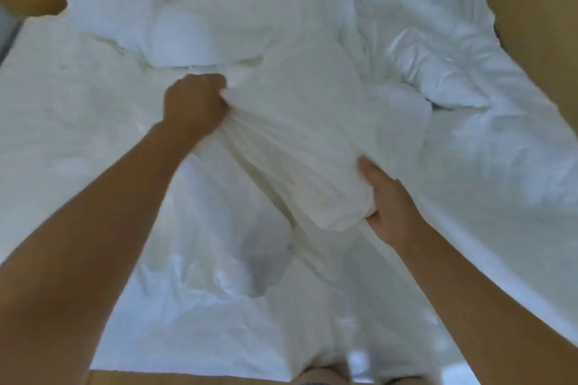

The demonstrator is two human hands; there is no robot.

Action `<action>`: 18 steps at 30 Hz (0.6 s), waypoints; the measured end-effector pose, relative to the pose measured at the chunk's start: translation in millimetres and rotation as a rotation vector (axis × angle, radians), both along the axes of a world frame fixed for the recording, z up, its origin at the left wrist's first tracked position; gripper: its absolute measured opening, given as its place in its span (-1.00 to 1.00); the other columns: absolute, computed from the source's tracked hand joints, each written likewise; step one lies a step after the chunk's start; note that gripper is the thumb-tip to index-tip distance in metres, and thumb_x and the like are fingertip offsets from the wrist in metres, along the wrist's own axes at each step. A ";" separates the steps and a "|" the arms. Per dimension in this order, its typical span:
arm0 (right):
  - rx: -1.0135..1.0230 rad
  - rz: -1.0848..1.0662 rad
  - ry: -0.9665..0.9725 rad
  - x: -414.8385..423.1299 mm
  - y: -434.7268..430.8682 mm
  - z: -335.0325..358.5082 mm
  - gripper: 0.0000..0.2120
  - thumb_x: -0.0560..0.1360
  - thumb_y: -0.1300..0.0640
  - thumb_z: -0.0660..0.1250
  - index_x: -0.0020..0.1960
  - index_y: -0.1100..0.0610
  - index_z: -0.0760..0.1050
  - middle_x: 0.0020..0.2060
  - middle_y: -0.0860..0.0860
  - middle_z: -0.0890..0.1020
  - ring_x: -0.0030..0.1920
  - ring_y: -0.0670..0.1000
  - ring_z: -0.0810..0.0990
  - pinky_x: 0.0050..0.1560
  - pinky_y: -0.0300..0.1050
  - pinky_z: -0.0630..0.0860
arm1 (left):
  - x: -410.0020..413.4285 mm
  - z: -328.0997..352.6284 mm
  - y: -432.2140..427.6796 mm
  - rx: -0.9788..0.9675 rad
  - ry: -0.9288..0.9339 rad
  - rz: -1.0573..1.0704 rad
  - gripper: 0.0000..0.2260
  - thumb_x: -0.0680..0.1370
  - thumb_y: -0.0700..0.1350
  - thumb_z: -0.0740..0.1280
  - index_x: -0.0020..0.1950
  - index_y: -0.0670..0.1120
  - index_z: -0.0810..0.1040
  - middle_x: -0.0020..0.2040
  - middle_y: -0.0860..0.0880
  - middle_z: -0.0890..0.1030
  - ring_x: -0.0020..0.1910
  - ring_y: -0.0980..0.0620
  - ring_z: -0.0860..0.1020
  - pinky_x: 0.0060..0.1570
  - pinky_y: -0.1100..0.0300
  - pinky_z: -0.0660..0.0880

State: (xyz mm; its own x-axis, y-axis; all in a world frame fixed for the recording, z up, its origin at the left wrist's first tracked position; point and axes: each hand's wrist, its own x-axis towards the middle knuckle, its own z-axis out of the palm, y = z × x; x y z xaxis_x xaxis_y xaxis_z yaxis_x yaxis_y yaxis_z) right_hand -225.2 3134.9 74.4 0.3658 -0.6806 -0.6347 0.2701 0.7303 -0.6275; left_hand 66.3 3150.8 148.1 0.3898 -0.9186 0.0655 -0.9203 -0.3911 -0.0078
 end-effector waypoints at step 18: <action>0.118 0.069 0.010 6.9 -1.4 -5.5 -0.66 0.57 0.08 0.25 0.28 0.21 0.49 0.09 0.10 0.65 0.05 0.06 0.65 0.02 -0.05 0.57 | -88.1 -77.7 58.0 0.462 -0.434 -0.512 -0.29 0.46 -0.03 0.28 0.55 -0.07 0.07 0.51 -0.11 0.24 0.47 -0.09 0.23 0.36 -0.22 0.18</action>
